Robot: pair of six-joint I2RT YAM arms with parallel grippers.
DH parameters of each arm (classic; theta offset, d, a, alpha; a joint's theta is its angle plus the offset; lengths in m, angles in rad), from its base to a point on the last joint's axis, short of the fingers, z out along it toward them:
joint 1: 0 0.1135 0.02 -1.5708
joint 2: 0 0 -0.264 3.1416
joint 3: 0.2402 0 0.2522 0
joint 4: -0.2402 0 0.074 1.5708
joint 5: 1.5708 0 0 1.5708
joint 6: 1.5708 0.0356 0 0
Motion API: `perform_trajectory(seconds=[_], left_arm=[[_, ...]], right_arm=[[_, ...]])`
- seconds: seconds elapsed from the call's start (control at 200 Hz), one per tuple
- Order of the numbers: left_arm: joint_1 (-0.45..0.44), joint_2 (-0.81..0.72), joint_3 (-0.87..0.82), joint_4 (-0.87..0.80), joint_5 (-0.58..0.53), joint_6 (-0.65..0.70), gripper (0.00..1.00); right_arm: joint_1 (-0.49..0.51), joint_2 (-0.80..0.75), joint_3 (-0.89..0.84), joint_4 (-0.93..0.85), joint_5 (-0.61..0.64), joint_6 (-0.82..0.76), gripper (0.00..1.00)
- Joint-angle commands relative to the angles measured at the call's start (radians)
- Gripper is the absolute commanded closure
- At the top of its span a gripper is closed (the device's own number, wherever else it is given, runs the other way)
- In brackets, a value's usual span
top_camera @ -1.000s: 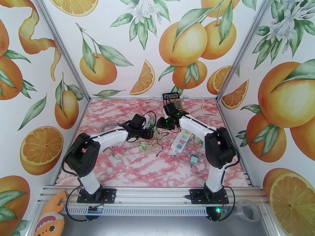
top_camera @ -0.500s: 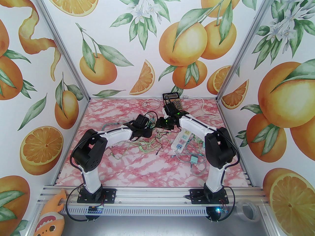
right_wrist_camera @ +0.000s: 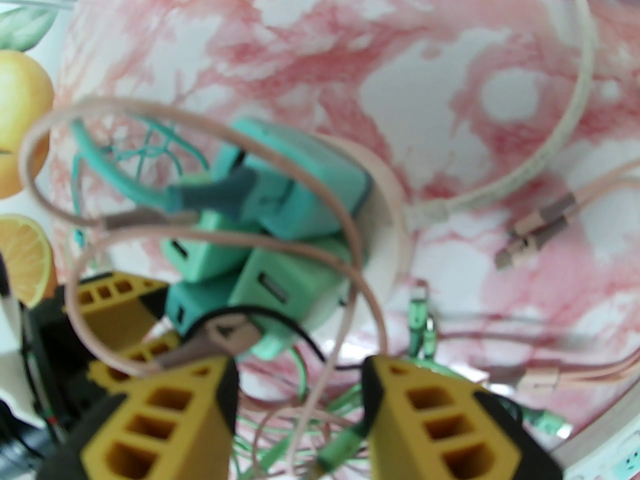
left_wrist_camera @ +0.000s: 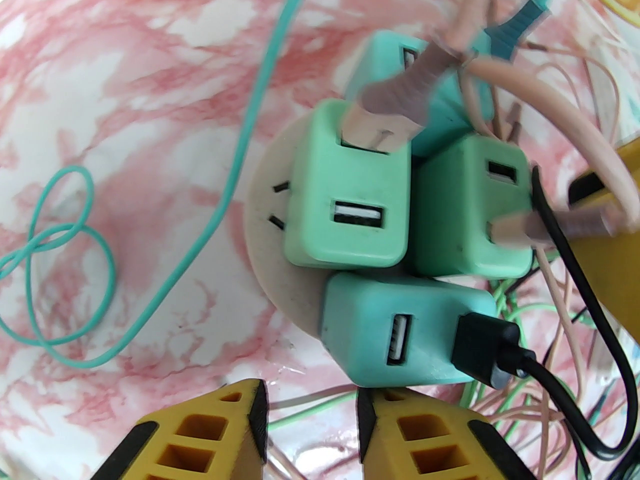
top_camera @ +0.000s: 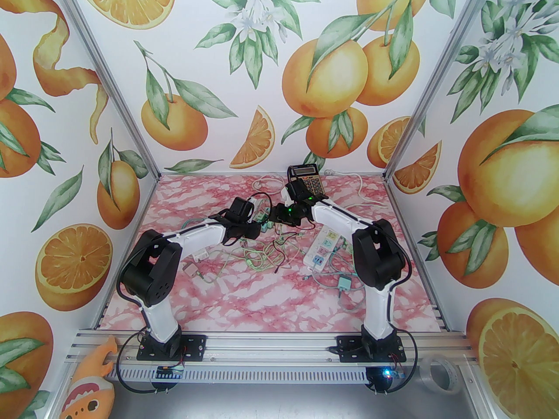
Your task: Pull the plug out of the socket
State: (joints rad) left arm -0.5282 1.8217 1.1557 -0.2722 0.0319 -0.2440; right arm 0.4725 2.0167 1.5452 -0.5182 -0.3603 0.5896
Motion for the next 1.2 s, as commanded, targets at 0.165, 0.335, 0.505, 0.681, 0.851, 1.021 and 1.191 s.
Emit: perform_trajectory(seconds=[0.165, 0.335, 0.505, 0.681, 0.851, 1.021, 1.191], left_arm=[[-0.038, -0.037, -0.028, 0.036, 0.032, 0.01, 0.4], [-0.047, 0.005, 0.013, 0.064, -0.009, -0.012, 0.32], [-0.045, 0.067, 0.07, 0.081, -0.048, -0.006, 0.32], [-0.036, 0.11, 0.104, 0.093, -0.047, -0.002, 0.37], [-0.032, 0.092, 0.085, 0.084, -0.049, 0.024, 0.66], [-0.013, 0.042, 0.037, 0.055, -0.03, 0.05, 0.68], [-0.004, 0.021, 0.013, 0.045, -0.006, 0.058, 0.68]], right_arm=[[-0.057, -0.039, -0.018, 0.029, 0.014, 0.029, 0.52], [-0.072, -0.071, -0.032, 0.017, 0.017, 0.024, 0.52], [-0.072, -0.085, -0.039, 0.012, 0.002, 0.018, 0.51], [-0.071, -0.08, -0.027, 0.015, -0.03, 0.015, 0.51], [-0.061, -0.018, 0.031, 0.006, -0.082, 0.014, 0.51], [-0.032, 0.055, 0.103, 0.004, -0.121, 0.014, 0.51], [-0.021, 0.093, 0.11, 0.004, -0.138, 0.019, 0.51]])
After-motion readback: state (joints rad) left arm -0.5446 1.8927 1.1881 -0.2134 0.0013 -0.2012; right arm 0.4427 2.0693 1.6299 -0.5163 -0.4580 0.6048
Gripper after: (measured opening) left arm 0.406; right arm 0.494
